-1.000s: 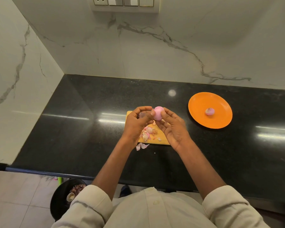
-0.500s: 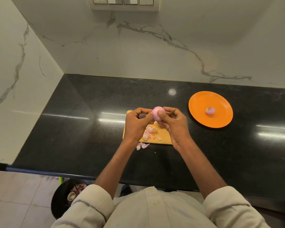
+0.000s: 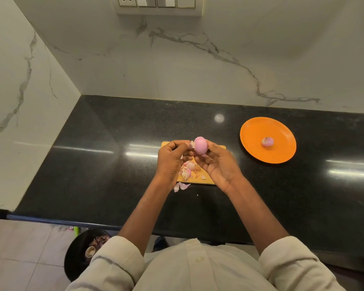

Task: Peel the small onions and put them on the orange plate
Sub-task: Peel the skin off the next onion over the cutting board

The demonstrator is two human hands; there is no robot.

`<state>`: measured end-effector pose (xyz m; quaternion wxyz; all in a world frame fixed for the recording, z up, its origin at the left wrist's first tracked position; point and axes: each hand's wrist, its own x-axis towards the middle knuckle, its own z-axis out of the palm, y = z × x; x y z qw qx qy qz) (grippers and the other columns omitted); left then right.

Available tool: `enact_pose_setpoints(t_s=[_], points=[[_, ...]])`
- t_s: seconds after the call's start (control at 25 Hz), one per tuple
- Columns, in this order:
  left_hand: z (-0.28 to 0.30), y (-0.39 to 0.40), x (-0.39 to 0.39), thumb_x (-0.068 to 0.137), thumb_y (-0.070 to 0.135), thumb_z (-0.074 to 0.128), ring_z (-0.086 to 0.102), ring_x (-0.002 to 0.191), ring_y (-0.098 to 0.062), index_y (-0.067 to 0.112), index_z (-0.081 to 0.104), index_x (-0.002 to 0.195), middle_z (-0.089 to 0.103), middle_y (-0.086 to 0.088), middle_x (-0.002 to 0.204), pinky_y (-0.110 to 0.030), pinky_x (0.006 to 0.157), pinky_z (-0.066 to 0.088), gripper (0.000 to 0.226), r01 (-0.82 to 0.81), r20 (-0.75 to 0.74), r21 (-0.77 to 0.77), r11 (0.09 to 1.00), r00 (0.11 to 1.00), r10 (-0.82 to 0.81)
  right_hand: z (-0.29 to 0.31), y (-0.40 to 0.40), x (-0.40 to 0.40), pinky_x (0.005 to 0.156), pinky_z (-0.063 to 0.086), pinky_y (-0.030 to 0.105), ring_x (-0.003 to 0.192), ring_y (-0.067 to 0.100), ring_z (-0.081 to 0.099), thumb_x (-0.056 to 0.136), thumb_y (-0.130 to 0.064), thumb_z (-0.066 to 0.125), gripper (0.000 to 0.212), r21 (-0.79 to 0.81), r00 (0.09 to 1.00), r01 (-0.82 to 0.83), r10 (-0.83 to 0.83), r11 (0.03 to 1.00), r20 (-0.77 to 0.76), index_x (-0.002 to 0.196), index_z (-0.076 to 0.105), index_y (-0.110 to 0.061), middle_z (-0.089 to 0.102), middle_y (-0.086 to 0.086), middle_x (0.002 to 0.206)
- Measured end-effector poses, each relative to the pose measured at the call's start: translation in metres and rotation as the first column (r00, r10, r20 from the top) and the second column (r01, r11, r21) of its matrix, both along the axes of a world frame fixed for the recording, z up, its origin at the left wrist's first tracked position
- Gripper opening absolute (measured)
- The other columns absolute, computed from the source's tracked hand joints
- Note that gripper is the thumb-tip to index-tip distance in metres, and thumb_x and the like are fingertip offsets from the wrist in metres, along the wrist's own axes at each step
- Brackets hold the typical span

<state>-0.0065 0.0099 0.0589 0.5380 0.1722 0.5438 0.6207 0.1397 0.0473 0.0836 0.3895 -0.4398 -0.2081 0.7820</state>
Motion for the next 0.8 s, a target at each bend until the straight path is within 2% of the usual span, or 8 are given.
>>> enact_pose_setpoints(t_s=[0.12, 0.2, 0.36, 0.48, 0.6, 0.72, 0.8], points=[[-0.005, -0.003, 0.001, 0.096, 0.015, 0.079, 0.078, 0.089, -0.023, 0.003, 0.076, 0.112, 0.080, -0.012, 0.100, -0.032, 0.081, 0.064, 0.020, 0.057, -0.059, 0.005, 0.998, 0.997, -0.056, -0.003, -0.002, -0.002, 0.091, 0.063, 0.034, 0.097, 0.023, 0.077, 0.104, -0.015, 0.065, 0.018, 0.099, 0.996, -0.044, 0.035, 0.994, 0.083, 0.119, 0.071, -0.007, 0.077, 0.014, 0.111], [-0.008, -0.004, 0.003, 0.096, 0.012, 0.079, 0.079, 0.097, -0.028, 0.002, 0.077, 0.114, 0.081, -0.014, 0.104, -0.040, 0.090, 0.065, 0.022, 0.048, -0.136, -0.017, 0.999, 0.989, -0.050, -0.007, -0.002, -0.004, 0.091, 0.064, 0.033, 0.102, 0.022, 0.078, 0.100, -0.012, 0.069, 0.029, 0.160, 0.990, -0.062, 0.040, 0.985, 0.137, 0.128, 0.069, -0.006, 0.075, 0.014, 0.120], [-0.007, -0.004, 0.002, 0.097, 0.007, 0.076, 0.076, 0.083, -0.025, 0.000, 0.079, 0.105, 0.080, -0.010, 0.088, -0.034, 0.081, 0.065, 0.011, 0.007, -0.168, -0.031, 1.000, 0.986, -0.012, -0.010, -0.001, -0.008, 0.093, 0.064, 0.036, 0.106, 0.023, 0.078, 0.099, -0.007, 0.069, 0.034, 0.188, 0.984, -0.051, 0.018, 0.981, 0.177, 0.133, 0.067, -0.007, 0.071, 0.013, 0.127], [-0.009, -0.003, 0.001, 0.096, 0.004, 0.073, 0.072, 0.072, -0.020, -0.001, 0.077, 0.097, 0.076, -0.011, 0.078, -0.032, 0.074, 0.062, 0.006, -0.013, -0.187, -0.066, 0.998, 0.982, 0.000, -0.012, -0.001, -0.009, 0.095, 0.063, 0.039, 0.106, 0.029, 0.077, 0.103, -0.008, 0.063, 0.029, 0.117, 0.992, -0.043, 0.028, 0.992, 0.123, 0.131, 0.066, -0.006, 0.071, 0.017, 0.126], [-0.010, -0.003, 0.006, 0.095, 0.002, 0.071, 0.068, 0.066, -0.016, -0.001, 0.074, 0.091, 0.074, -0.009, 0.072, -0.030, 0.069, 0.060, 0.006, -0.016, -0.201, -0.075, 0.997, 0.980, 0.001, -0.015, 0.000, -0.009, 0.095, 0.060, 0.039, 0.109, 0.034, 0.071, 0.106, -0.010, 0.058, 0.030, -0.033, 0.999, -0.015, 0.016, 0.999, 0.037, 0.134, 0.062, 0.000, 0.068, 0.025, 0.129], [-0.012, -0.003, 0.010, 0.094, 0.000, 0.068, 0.064, 0.062, -0.014, 0.001, 0.072, 0.084, 0.070, -0.004, 0.066, -0.029, 0.065, 0.058, 0.011, -0.011, -0.224, -0.093, 0.996, 0.975, -0.010, -0.016, -0.002, -0.009, 0.086, 0.058, 0.038, 0.101, 0.031, 0.070, 0.105, -0.015, 0.061, 0.041, -0.180, 0.999, 0.012, -0.018, 0.984, -0.031, 0.142, 0.056, 0.002, 0.069, 0.022, 0.119], [-0.015, -0.003, 0.009, 0.095, -0.002, 0.066, 0.060, 0.063, -0.015, 0.004, 0.071, 0.079, 0.067, -0.004, 0.065, -0.034, 0.070, 0.056, 0.018, -0.016, -0.128, -0.095, 0.995, 0.992, 0.004, -0.019, -0.004, -0.008, 0.078, 0.057, 0.036, 0.097, 0.026, 0.070, 0.106, -0.021, 0.060, 0.044, -0.246, 0.994, 0.023, -0.048, 0.969, -0.096, 0.144, 0.053, -0.001, 0.073, 0.018, 0.114]])
